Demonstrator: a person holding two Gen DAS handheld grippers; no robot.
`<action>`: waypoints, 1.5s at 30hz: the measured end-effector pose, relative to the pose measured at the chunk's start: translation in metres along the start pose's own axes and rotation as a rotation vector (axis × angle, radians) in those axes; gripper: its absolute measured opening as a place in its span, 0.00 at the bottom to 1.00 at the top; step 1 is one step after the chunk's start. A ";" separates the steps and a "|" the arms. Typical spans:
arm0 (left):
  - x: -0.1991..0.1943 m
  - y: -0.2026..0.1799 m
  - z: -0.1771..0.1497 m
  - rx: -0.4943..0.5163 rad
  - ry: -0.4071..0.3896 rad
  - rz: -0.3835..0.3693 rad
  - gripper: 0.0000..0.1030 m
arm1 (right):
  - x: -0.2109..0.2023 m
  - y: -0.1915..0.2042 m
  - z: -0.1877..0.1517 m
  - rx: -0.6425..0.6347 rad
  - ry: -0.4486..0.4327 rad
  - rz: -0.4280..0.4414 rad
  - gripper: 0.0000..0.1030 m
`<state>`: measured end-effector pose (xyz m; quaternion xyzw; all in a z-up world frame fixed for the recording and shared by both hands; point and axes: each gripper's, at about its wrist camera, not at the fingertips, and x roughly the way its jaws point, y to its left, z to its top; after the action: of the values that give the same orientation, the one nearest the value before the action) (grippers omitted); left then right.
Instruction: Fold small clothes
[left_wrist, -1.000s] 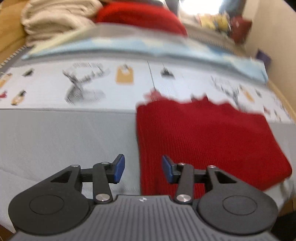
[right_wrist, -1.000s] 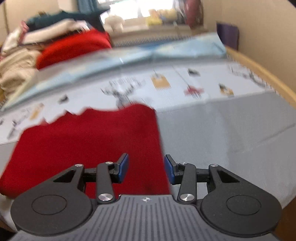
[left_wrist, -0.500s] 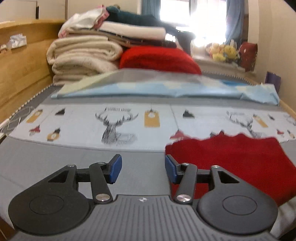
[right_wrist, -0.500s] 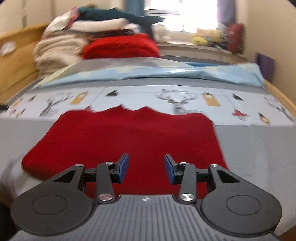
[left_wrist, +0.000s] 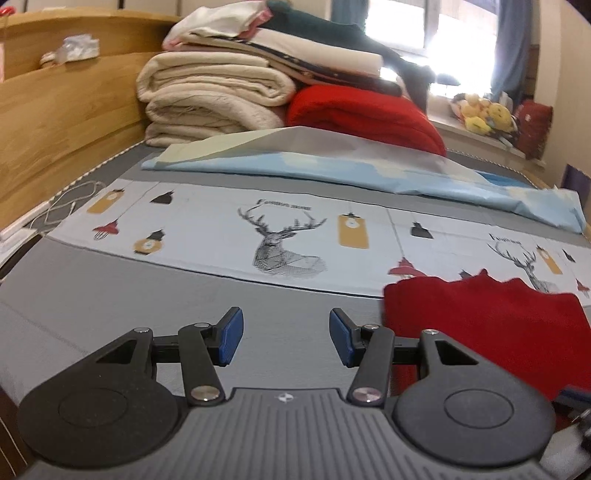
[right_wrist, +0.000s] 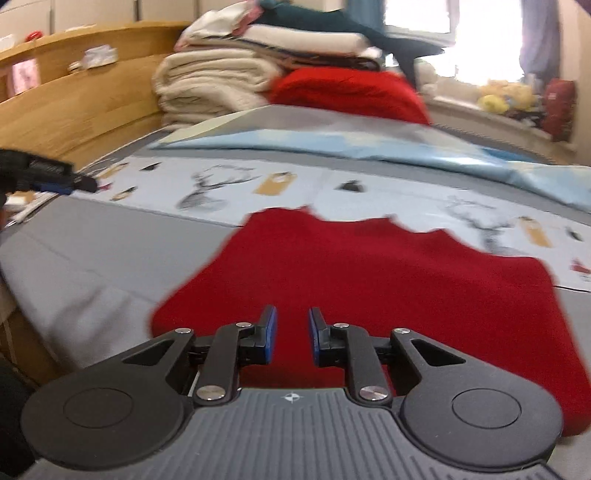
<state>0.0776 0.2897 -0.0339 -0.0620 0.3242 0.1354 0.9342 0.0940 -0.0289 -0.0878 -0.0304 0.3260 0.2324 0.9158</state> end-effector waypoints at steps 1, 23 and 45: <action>-0.001 0.005 0.000 -0.011 0.002 0.004 0.55 | 0.008 0.014 0.002 -0.009 0.007 0.023 0.25; 0.002 0.074 0.006 -0.174 0.005 0.061 0.55 | 0.111 0.145 -0.026 -0.458 0.202 -0.020 0.47; 0.007 0.057 0.006 -0.197 0.029 0.034 0.55 | 0.118 0.146 -0.023 -0.528 0.288 0.000 0.45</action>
<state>0.0698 0.3472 -0.0347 -0.1501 0.3237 0.1815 0.9164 0.0957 0.1442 -0.1647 -0.3000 0.3809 0.3024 0.8206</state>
